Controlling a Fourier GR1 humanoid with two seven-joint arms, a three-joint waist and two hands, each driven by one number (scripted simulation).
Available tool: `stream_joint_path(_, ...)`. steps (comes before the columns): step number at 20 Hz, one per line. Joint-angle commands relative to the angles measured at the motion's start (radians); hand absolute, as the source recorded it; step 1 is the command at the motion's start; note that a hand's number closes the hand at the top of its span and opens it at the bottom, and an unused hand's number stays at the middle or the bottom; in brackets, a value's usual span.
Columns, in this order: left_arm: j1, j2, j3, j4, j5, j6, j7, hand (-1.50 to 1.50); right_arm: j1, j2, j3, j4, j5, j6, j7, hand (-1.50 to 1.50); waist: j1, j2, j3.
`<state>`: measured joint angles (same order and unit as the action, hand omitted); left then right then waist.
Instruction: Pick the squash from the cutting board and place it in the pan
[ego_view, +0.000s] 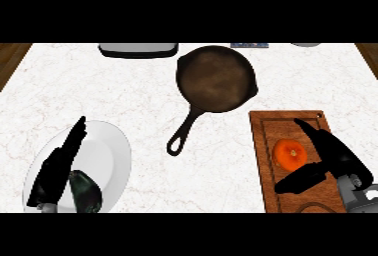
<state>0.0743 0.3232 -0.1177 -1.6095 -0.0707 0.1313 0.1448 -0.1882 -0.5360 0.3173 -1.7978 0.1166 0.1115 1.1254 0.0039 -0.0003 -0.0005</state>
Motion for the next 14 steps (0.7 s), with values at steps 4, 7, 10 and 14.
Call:
stream_joint_path(4,-0.005,-0.004,0.024,-0.02,-0.011,-0.028,0.027,0.0,-0.014,0.03,-0.028,0.048,0.017,0.064,0.093,-1.5,0.0,0.0,0.0)
stream_joint_path(7,-0.002,-0.014,0.047,0.075,-0.016,-0.044,-0.083,0.0,0.031,0.079,0.019,0.068,0.097,0.009,0.052,-1.5,-0.003,0.0,0.0)
stream_joint_path(10,-0.008,-0.025,0.054,0.044,-0.034,-0.044,-0.026,0.0,-0.048,0.123,-0.023,0.138,0.1,0.048,0.064,-1.5,0.0,0.0,0.0)
stream_joint_path(14,0.005,-0.046,0.055,-0.016,-0.063,-0.05,0.004,0.0,-0.006,0.173,-0.057,0.227,0.188,-0.003,-0.126,1.5,0.0,0.0,0.001)
